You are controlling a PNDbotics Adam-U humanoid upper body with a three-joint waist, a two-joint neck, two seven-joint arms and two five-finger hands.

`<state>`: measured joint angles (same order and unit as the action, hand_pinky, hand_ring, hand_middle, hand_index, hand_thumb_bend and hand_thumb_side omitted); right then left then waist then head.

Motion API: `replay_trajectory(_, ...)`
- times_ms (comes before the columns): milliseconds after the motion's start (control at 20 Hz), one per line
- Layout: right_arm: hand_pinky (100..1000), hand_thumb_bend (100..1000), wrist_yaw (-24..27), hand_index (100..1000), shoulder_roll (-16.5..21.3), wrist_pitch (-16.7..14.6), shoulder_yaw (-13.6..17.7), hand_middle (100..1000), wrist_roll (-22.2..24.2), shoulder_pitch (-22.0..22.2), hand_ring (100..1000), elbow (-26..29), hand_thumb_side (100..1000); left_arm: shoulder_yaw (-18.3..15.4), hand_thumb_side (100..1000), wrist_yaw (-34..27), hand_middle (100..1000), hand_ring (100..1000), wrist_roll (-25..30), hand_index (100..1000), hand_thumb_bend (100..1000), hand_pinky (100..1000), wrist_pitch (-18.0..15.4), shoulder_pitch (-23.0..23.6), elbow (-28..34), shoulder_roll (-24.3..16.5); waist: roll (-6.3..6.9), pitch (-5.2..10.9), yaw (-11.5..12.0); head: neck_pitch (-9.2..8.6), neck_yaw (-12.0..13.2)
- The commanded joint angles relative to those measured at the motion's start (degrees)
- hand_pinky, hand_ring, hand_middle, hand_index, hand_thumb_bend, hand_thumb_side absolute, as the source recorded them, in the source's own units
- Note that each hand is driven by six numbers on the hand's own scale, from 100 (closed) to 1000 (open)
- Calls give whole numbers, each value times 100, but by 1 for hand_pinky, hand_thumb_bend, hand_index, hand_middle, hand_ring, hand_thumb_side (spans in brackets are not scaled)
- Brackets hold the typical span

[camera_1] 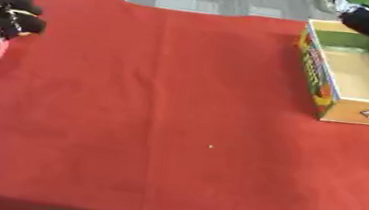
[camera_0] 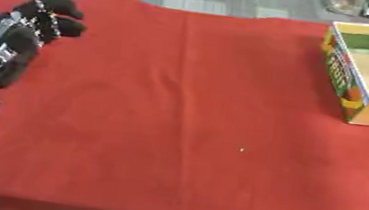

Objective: Pick up the objects with one hand, pass them to the other hand, and then place them into the box on the other side of the table.

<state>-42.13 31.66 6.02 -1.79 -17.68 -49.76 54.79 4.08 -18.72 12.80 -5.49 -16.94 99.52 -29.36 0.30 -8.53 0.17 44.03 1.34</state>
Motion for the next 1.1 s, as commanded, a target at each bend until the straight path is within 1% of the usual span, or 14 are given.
replay_trajectory(50,627,271,-88,714,243,8,140,579,76,-169,578,-512,510,-119,698,20,721,740,-32,834,874,830,-19,2,131,-36,24,11,20,9,-33)
replay_trajectory(100,635,280,-134,728,245,-8,161,593,155,-183,589,-664,524,-127,698,24,721,740,-31,834,874,830,-21,15,127,-20,21,14,26,9,-41)
replay_trajectory(150,659,324,-177,774,245,-30,176,638,248,-192,622,-795,575,-134,698,24,720,740,-32,834,874,829,-24,23,123,-4,17,17,32,9,-48)
replay_trajectory(200,670,347,-211,793,244,-73,187,663,405,-203,642,-932,605,-142,698,22,720,740,-35,834,874,829,-27,32,119,11,13,20,39,9,-52)
replay_trajectory(250,689,411,-249,822,252,-131,195,705,569,-211,680,-1044,659,-149,698,19,720,740,-40,835,874,829,-31,40,115,23,8,23,47,9,-55)
replay_trajectory(300,700,449,-292,835,261,-180,212,730,702,-217,702,-1125,685,-157,698,18,721,740,-44,835,874,829,-34,48,112,33,4,24,52,9,-54)
replay_trajectory(350,726,506,-341,865,270,-212,231,777,800,-219,748,-1186,720,-164,697,18,721,740,-49,835,874,829,-38,54,109,40,-1,24,57,9,-48)
replay_trajectory(450,750,563,-458,892,287,-226,271,820,903,-224,787,-1265,755,-174,698,21,721,740,-58,835,874,829,-41,62,102,50,-8,23,66,9,-32)
replay_trajectory(550,764,604,-554,910,299,-186,317,850,876,-222,812,-1305,783,-179,696,29,720,740,-60,835,875,829,-45,68,97,58,-17,23,73,9,-20)
replay_trajectory(800,775,657,-576,922,325,-39,390,876,573,-192,834,-1351,810,-198,696,48,720,740,-76,834,875,829,-52,75,75,84,-48,19,82,9,4)
replay_trajectory(1100,801,757,-481,933,383,-49,389,913,474,-131,871,-1310,818,-213,697,72,720,740,-88,834,875,829,-57,78,55,100,-60,20,82,9,20)
